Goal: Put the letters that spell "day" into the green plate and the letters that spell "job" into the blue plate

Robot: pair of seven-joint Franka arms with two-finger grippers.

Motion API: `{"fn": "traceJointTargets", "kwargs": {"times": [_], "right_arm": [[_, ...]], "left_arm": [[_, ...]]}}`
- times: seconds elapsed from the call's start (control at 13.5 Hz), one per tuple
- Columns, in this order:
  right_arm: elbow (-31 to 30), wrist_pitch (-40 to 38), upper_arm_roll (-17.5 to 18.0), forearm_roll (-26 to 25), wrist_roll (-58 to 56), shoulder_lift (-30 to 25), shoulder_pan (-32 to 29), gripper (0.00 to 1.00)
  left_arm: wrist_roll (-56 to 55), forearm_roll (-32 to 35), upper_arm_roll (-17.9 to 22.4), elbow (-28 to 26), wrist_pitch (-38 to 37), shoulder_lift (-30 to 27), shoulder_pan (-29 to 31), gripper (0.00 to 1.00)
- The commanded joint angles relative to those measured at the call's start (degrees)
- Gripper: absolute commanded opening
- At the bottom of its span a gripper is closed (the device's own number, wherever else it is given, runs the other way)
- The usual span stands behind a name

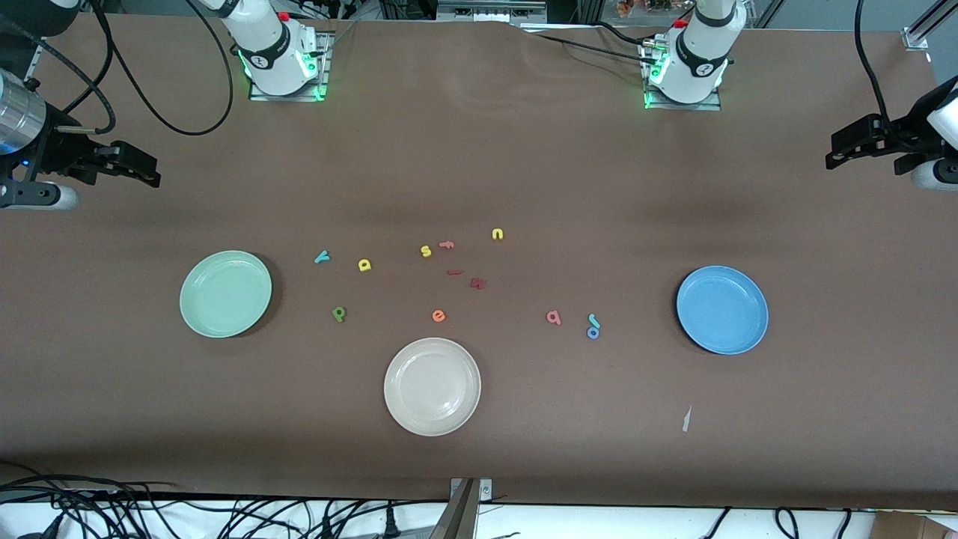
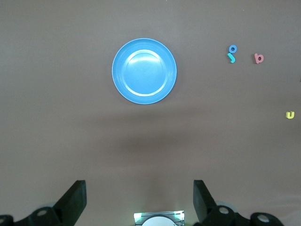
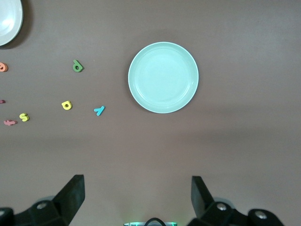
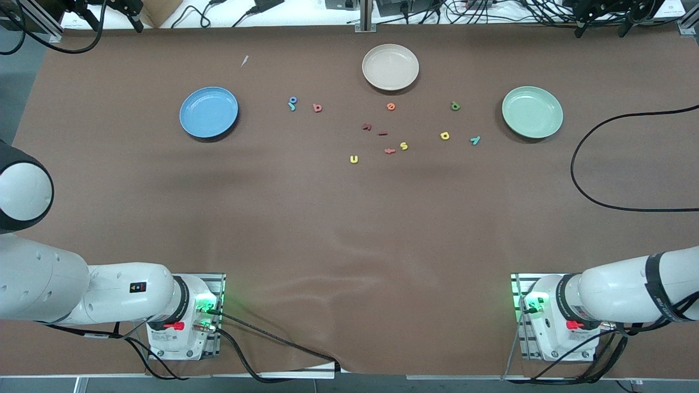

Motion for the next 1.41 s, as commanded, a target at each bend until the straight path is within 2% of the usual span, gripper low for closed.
{"fn": "traceJointTargets", "kwargs": {"times": [0.0, 0.52, 0.74, 0.89, 1.11, 1.34], "right_arm": [[-0.1, 0.5, 0.2, -0.5, 0.0, -0.4, -0.4, 1.0], [0.0, 1.6, 0.3, 0.1, 0.0, -0.2, 0.0, 1.0], [0.3, 3.3, 0.8, -0.6, -0.2, 3.8, 0.6, 1.0], [0.3, 3.9, 0.8, -1.3, -0.8, 8.6, 2.0, 1.0], [0.5, 3.6, 0.8, -0.4, -0.4, 11.4, 3.0, 1.0], [0.4, 4.2, 0.8, -0.5, 0.1, 13.9, 7.6, 1.0]], "left_arm": [[-0.5, -1.0, -0.1, 1.3, -1.1, 0.3, -0.1, 1.0], [-0.5, -1.0, -0.1, 1.3, -1.1, 0.3, -0.1, 1.0], [-0.5, -1.0, -0.1, 1.3, -1.1, 0.3, -0.1, 1.0], [-0.5, -1.0, -0.1, 1.3, -1.1, 0.3, -0.1, 1.0], [-0.5, -1.0, -0.1, 1.3, -1.1, 0.3, -0.1, 1.0], [-0.5, -1.0, -0.1, 1.3, -1.1, 0.3, -0.1, 1.0]]}}
